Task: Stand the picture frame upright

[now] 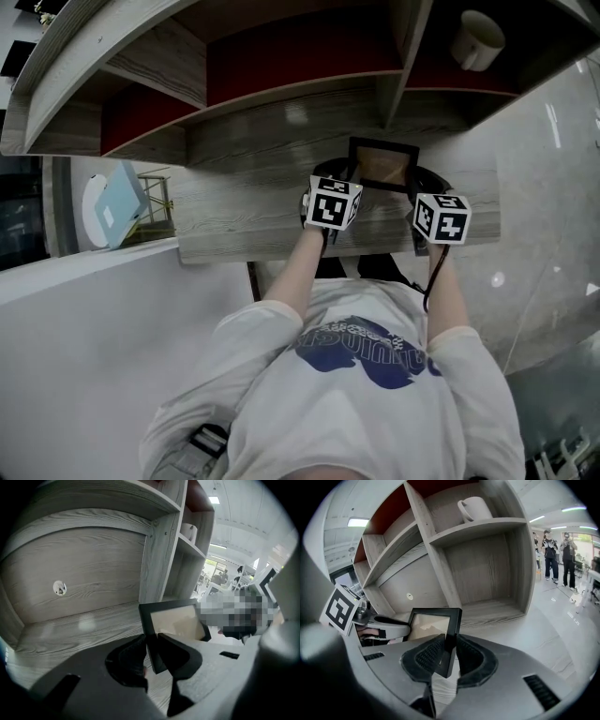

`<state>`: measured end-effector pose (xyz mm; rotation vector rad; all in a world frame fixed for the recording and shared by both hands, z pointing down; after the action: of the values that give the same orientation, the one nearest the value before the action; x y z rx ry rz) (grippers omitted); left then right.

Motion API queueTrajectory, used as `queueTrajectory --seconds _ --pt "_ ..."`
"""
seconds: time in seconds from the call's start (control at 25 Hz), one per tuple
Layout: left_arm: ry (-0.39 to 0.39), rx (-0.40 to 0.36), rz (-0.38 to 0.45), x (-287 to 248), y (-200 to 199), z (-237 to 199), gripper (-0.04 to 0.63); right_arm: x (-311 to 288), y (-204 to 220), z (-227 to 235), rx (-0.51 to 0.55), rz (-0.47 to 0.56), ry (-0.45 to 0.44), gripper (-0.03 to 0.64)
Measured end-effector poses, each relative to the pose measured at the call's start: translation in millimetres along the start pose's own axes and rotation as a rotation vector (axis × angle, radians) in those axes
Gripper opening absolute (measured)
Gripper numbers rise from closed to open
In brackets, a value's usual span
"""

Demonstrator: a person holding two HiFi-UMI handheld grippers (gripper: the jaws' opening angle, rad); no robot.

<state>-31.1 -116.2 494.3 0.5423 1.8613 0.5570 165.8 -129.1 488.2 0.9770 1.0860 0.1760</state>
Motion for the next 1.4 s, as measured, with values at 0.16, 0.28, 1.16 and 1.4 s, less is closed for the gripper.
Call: queueTrajectory --seconds 0.16,0.28,1.16,1.4 --pt "-0.032 -0.012 0.027 -2.4 -2.0 3.0 0.086 -2.0 -2.2 4.9 0.040 0.034 -0.016 0.071" --pt "-0.039 -0.015 0.039 -4.1 -3.5 4.4 0.086 -4.2 -2.2 8.3 0.060 0.046 -0.020 0.071" --pt "-0.052 -0.011 0.123 -31.2 -10.5 1.7 0.086 -26.7 -7.2 28.7 0.196 0.128 -0.008 0.073" --pt "-0.052 -0.028 0.140 -35.7 -10.2 2.4 0.086 -29.5 -6.1 31.4 0.221 0.136 0.005 0.074"
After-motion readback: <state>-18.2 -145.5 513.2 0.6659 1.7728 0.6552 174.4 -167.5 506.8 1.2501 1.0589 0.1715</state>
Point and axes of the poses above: the fingertips, and each gripper's own axes: x backward along the fingers, z to its right, y out of its underside, the point moved 8 cm from there along x, backward along the fingers, and after that the axes turned 14 degrees about x, right-handed, at the moved point
